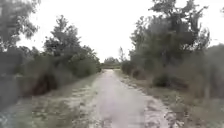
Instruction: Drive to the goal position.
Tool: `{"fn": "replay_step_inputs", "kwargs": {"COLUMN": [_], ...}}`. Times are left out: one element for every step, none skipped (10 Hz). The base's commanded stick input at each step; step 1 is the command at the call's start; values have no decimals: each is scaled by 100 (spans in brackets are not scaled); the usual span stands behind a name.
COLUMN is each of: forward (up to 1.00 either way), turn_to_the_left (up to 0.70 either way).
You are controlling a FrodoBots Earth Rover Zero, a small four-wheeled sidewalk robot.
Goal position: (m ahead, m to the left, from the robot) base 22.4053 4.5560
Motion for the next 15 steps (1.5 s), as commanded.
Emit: {"fn": "replay_step_inputs", "kwargs": {"forward": [70,70,70,70,70,70,70,70,70,70,70,70,70,70,70], "turn_to_the_left": [0,0,0,0,0,0,0,0,0,0,0,0,0,0,0]}}
